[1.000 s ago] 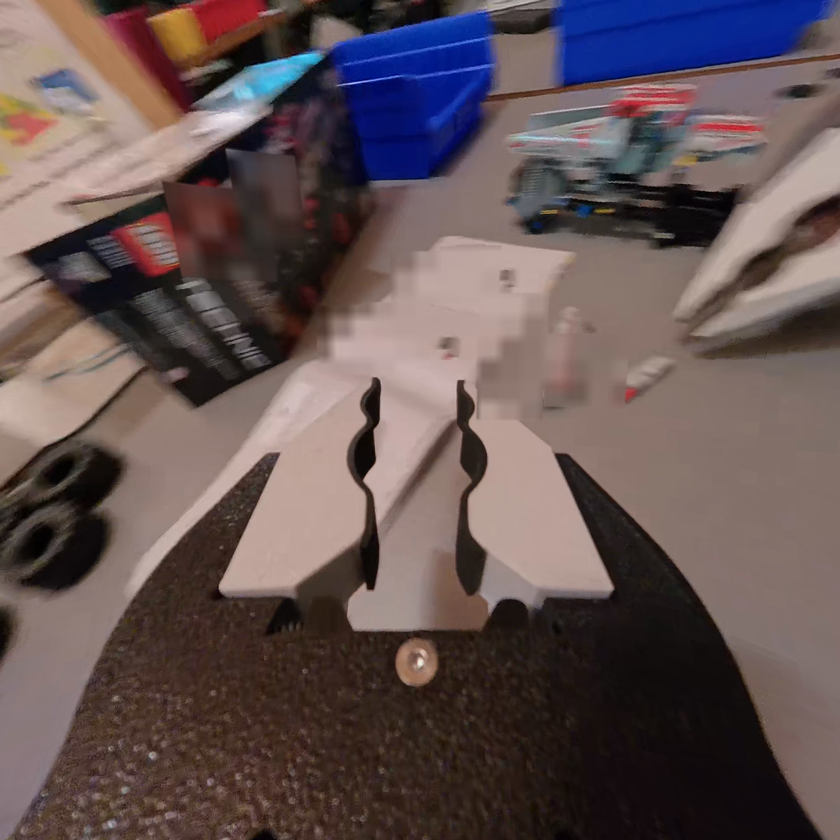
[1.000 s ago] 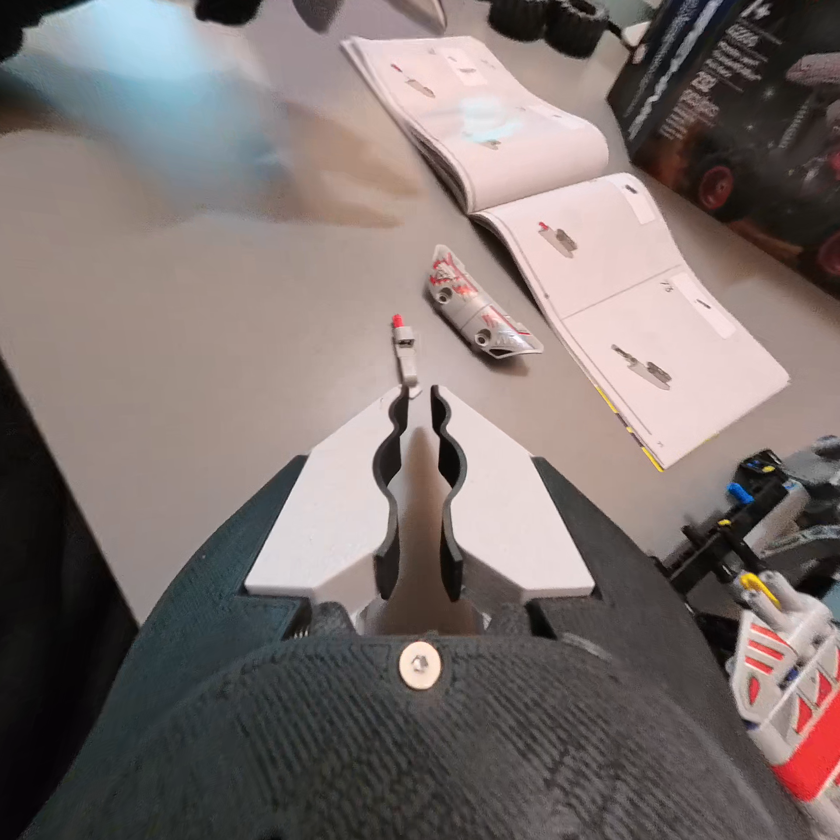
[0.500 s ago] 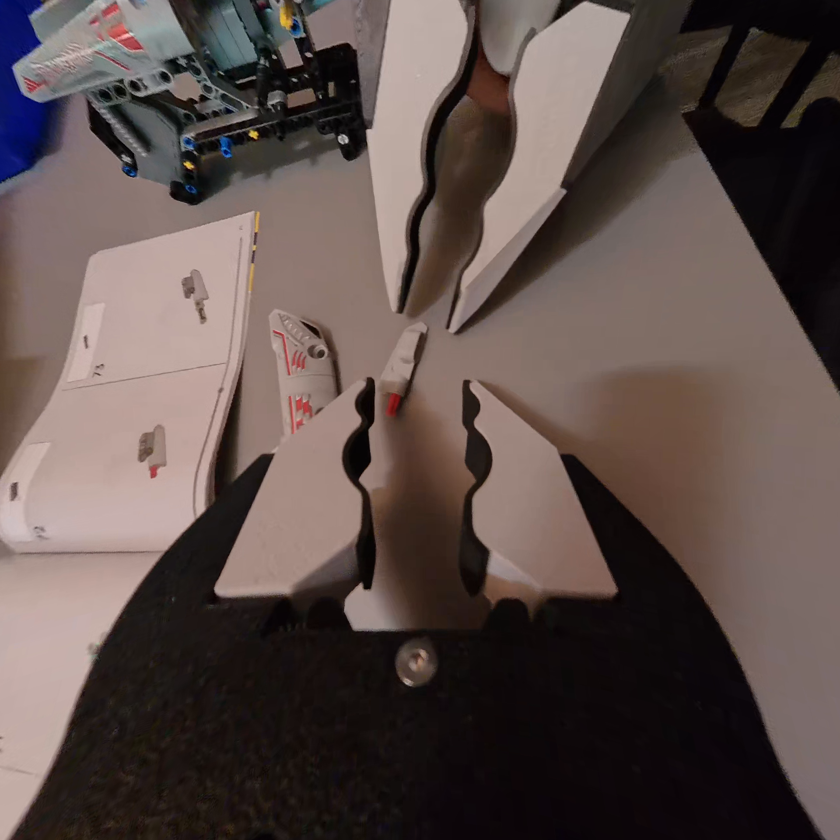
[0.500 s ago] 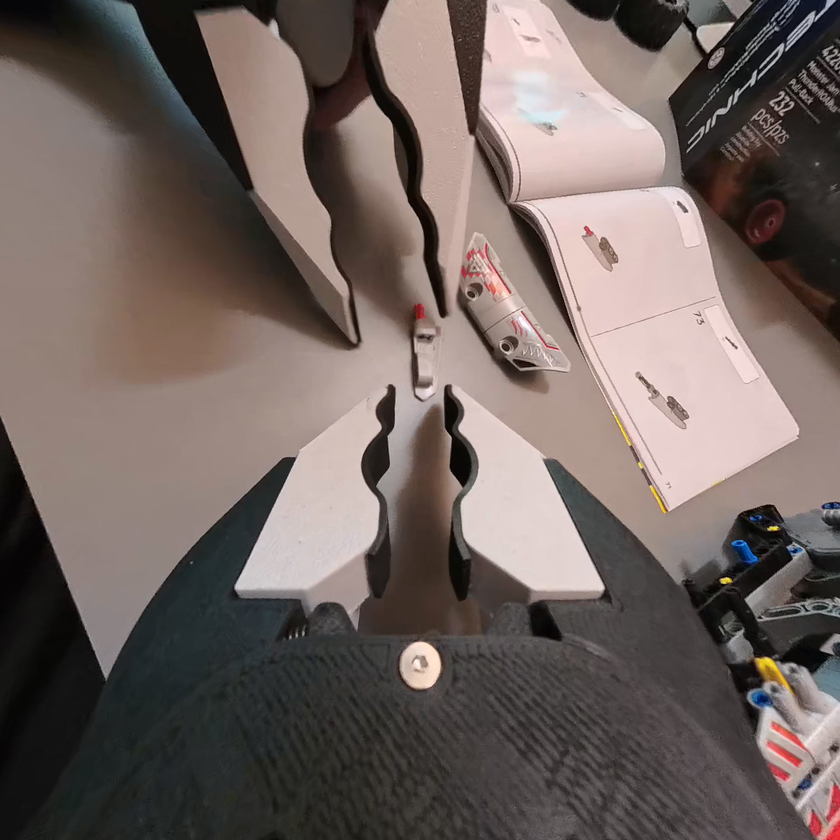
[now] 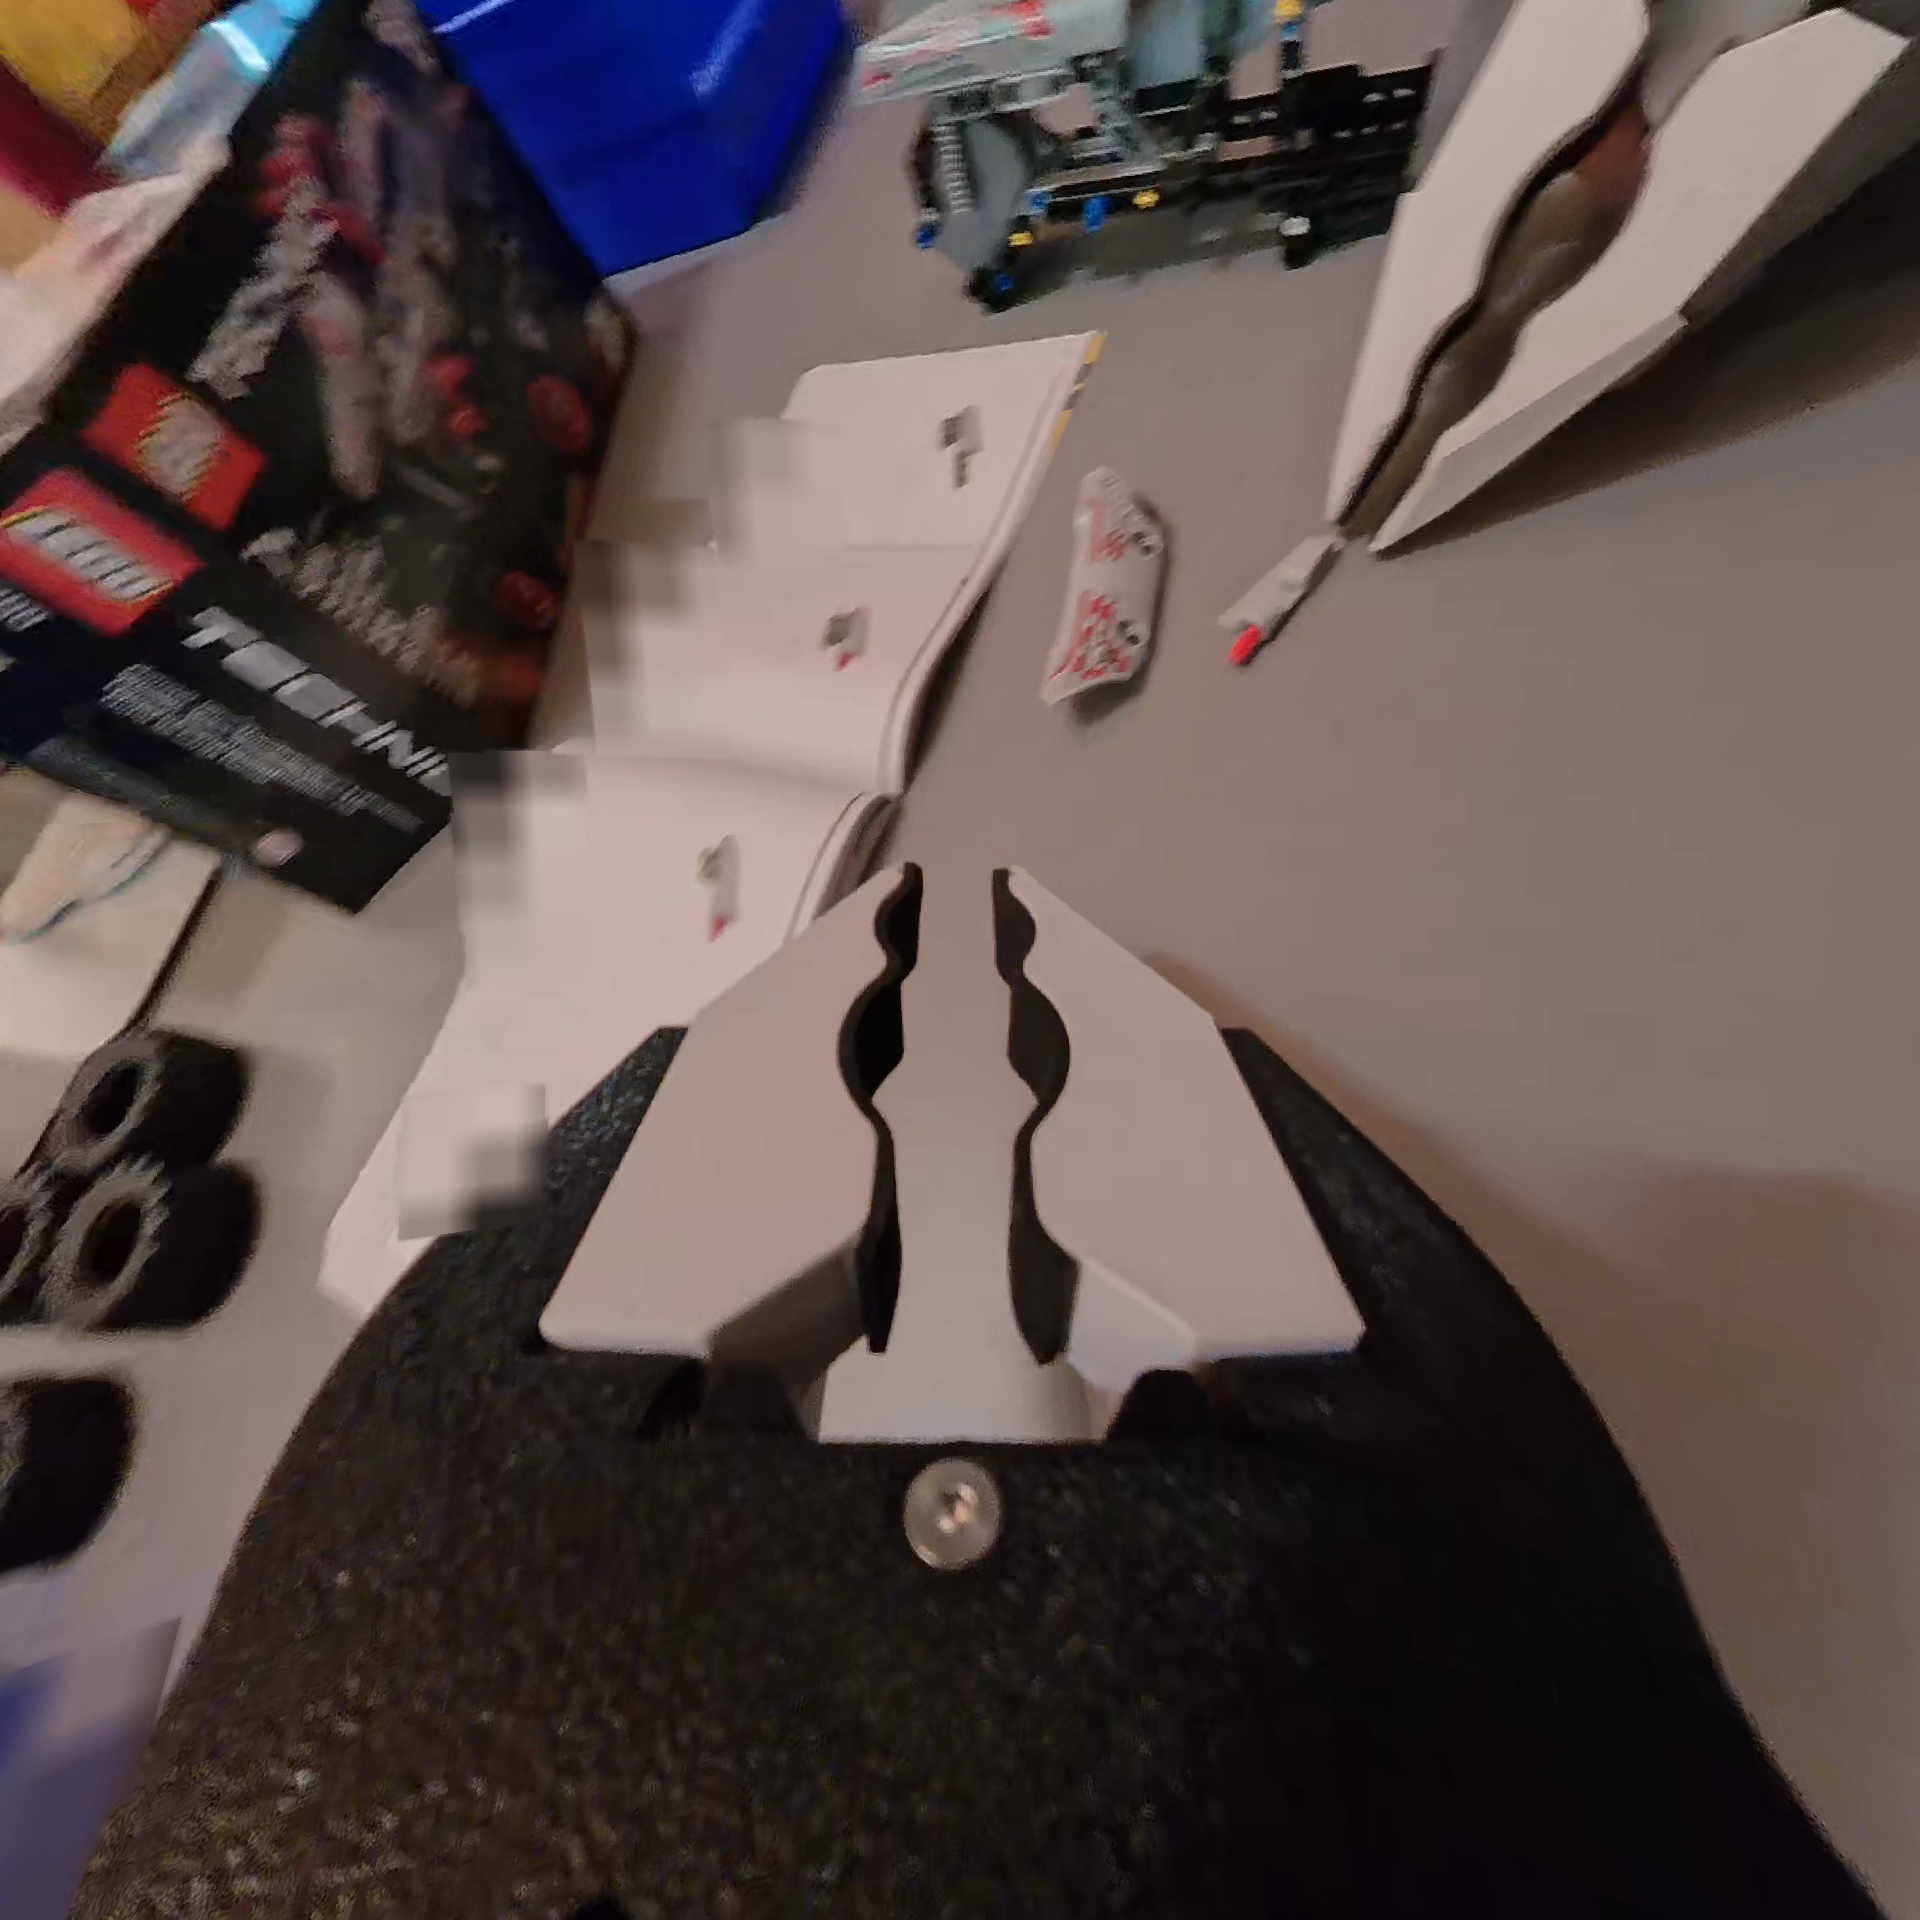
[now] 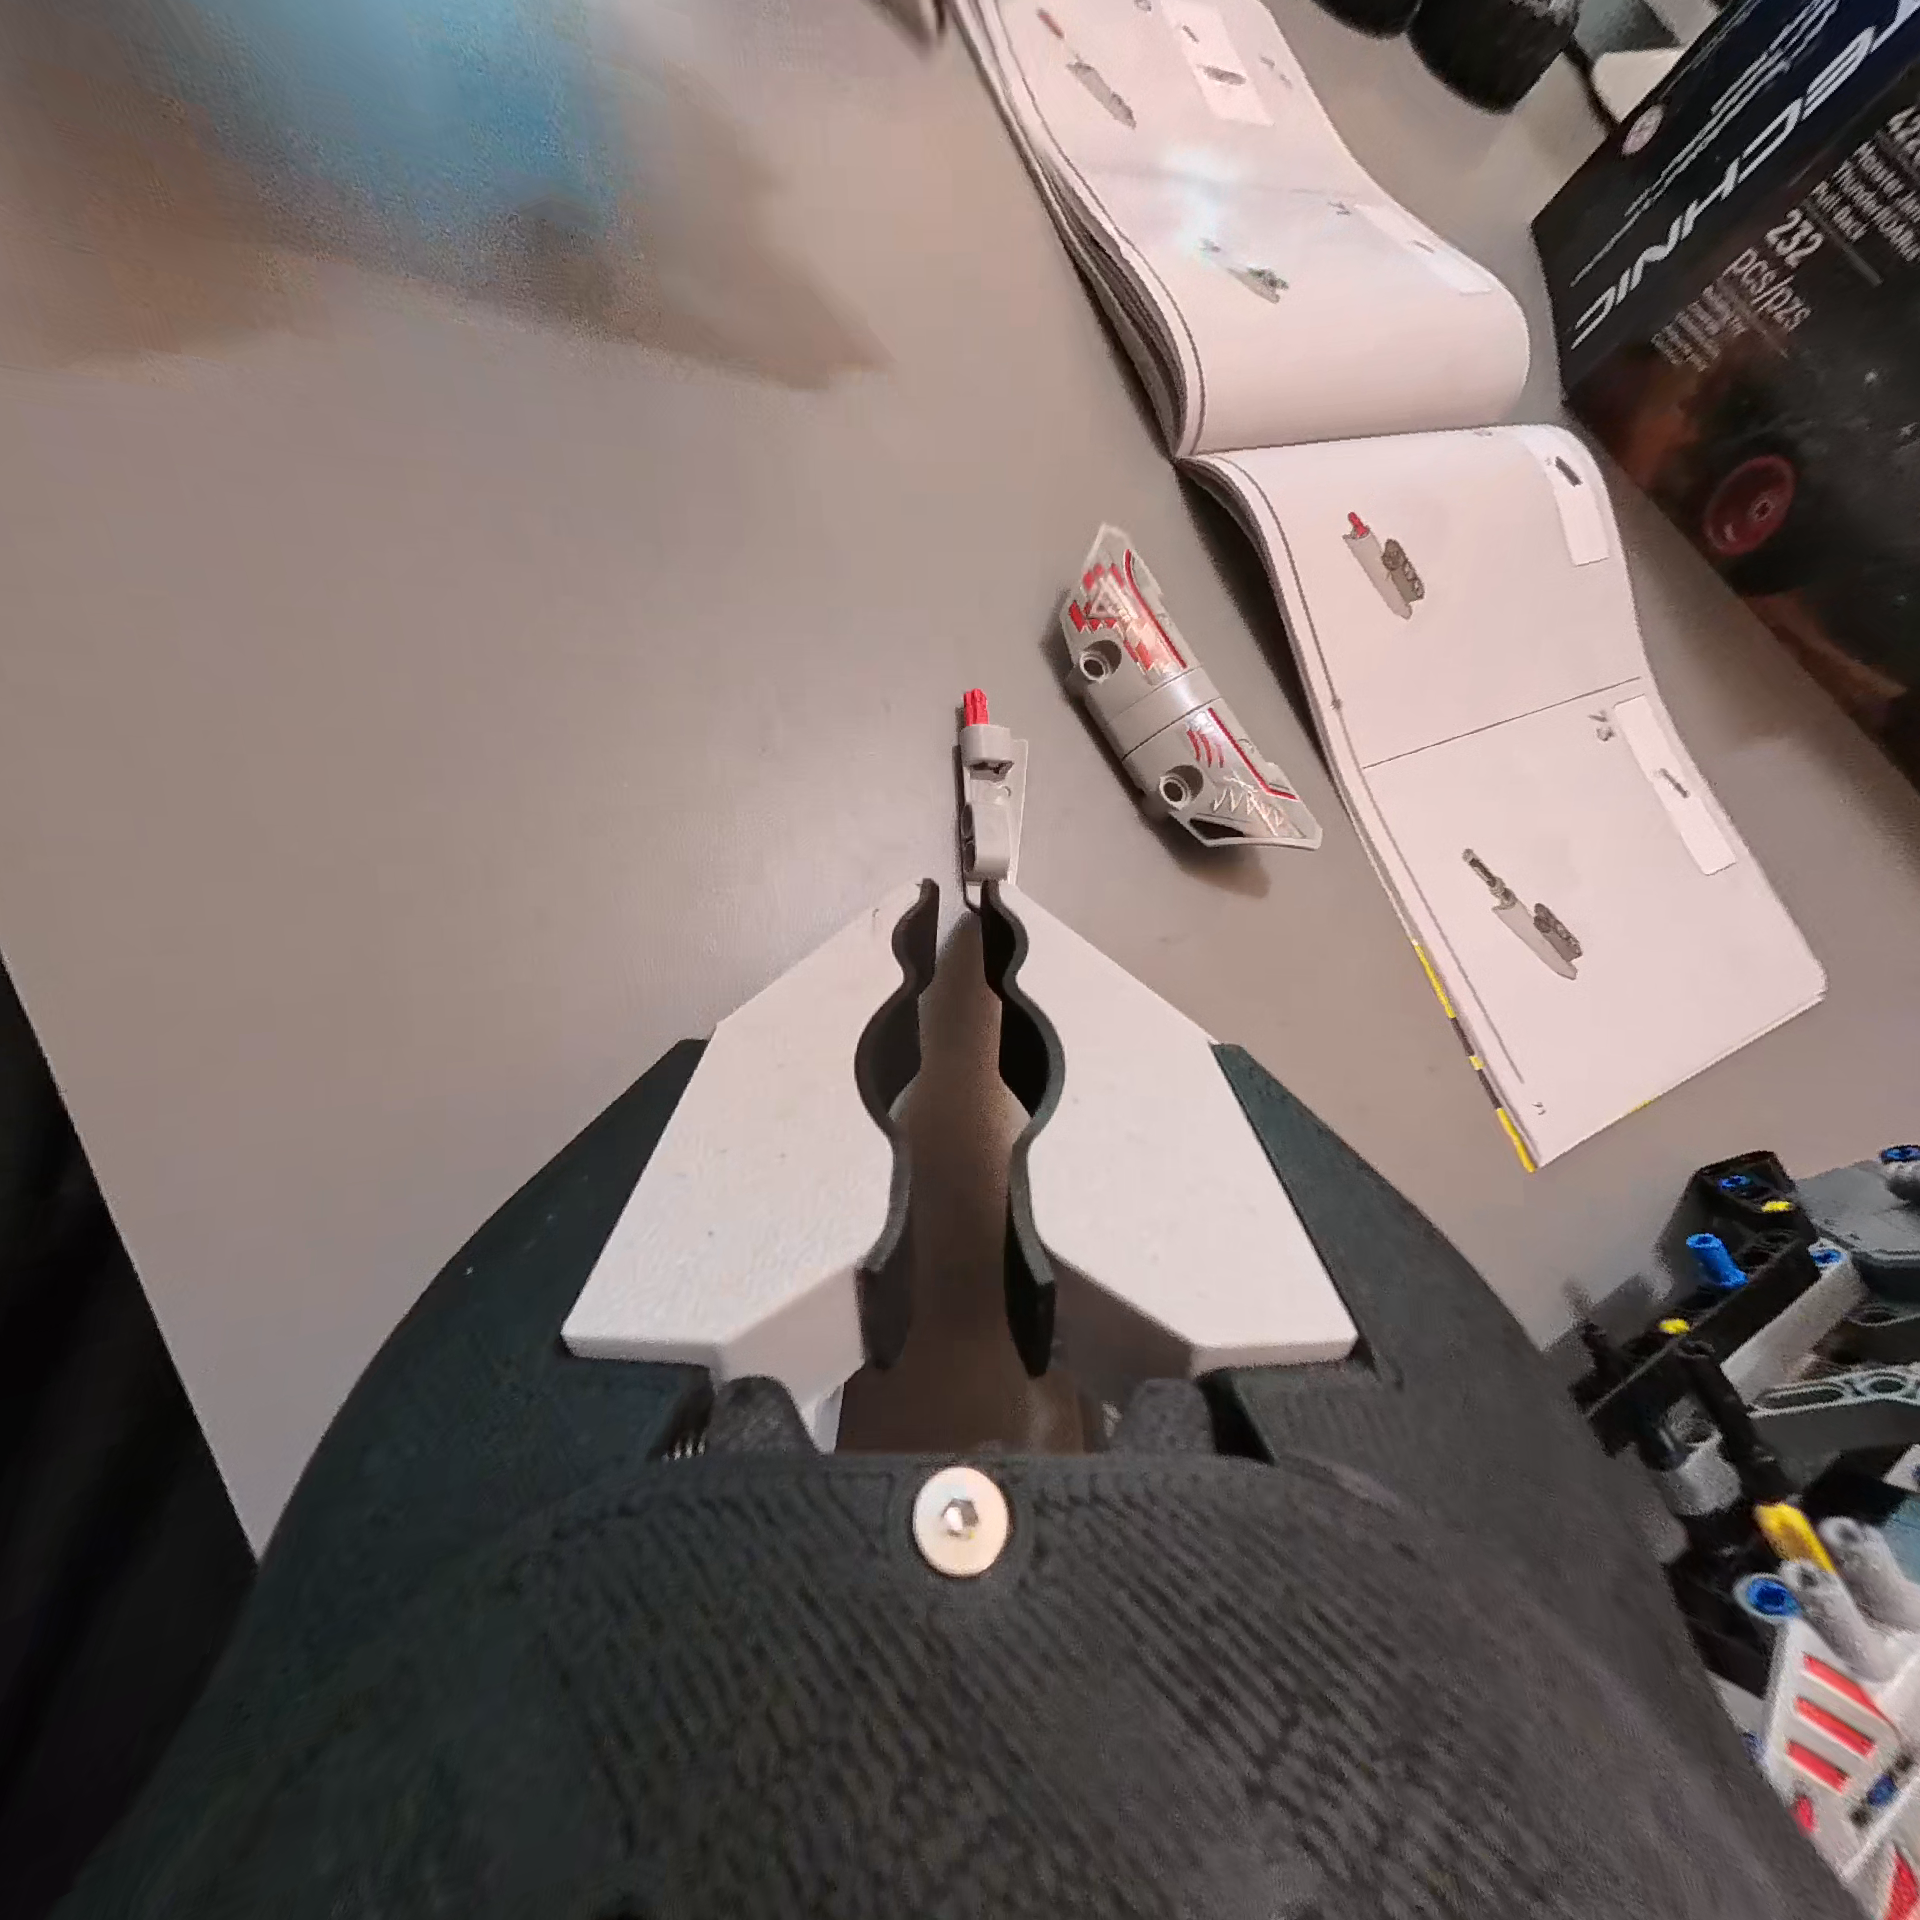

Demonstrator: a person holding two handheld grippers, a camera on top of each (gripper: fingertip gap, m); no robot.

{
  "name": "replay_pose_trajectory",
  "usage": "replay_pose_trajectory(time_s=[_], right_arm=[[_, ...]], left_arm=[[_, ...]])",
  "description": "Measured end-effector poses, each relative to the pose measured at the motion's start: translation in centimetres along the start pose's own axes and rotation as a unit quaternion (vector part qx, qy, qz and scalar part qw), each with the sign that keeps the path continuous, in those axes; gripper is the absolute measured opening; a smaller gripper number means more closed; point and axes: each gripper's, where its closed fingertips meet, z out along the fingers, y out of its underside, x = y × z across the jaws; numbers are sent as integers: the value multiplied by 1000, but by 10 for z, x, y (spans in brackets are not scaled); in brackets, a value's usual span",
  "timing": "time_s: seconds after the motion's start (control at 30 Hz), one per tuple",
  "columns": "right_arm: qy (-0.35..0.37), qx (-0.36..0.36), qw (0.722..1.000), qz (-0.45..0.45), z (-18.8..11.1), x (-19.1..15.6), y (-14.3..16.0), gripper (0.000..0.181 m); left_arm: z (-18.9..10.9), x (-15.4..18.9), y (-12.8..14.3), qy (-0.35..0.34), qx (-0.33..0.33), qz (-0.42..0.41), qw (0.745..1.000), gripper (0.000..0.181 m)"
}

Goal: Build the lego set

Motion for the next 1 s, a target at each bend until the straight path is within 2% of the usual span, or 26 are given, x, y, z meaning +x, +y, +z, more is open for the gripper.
replay_pose_trajectory(time_s=[0.03, 0.2, 0.43, 0.53, 0.63, 0.73, 0.83, 1.0], right_arm=[[-8, -2, 1000, 11, 0, 0, 1, 7], [-20, -6, 999, 38, 2, 3, 2, 11], [-15, -6, 999, 36, 2, 4, 2, 11], [-8, -6, 999, 37, 2, 5, 2, 13], [-4, -7, 999, 36, 2, 6, 2, 12], [-5, -10, 999, 48, 3, 8, 3, 11], [-12, -10, 998, 61, 3, 9, 4, 13], [-12, -10, 998, 61, 3, 10, 4, 13]], left_arm=[[-10, -10, 4, -16, 0, -9, 1000, 9], [-67, -59, 22, -87, -4, -52, 995, 9], [-155, -150, 49, -209, -6, -94, 973, 7], [-193, -199, 71, -249, -26, -125, 960, 6], [-222, -244, 105, -266, -74, -167, 946, 6], [-225, -261, 141, -212, -130, -212, 945, 6], [-214, -259, 178, -143, -194, -235, 942, 7], [-208, -252, 231, -111, -303, -291, 900, 5]])
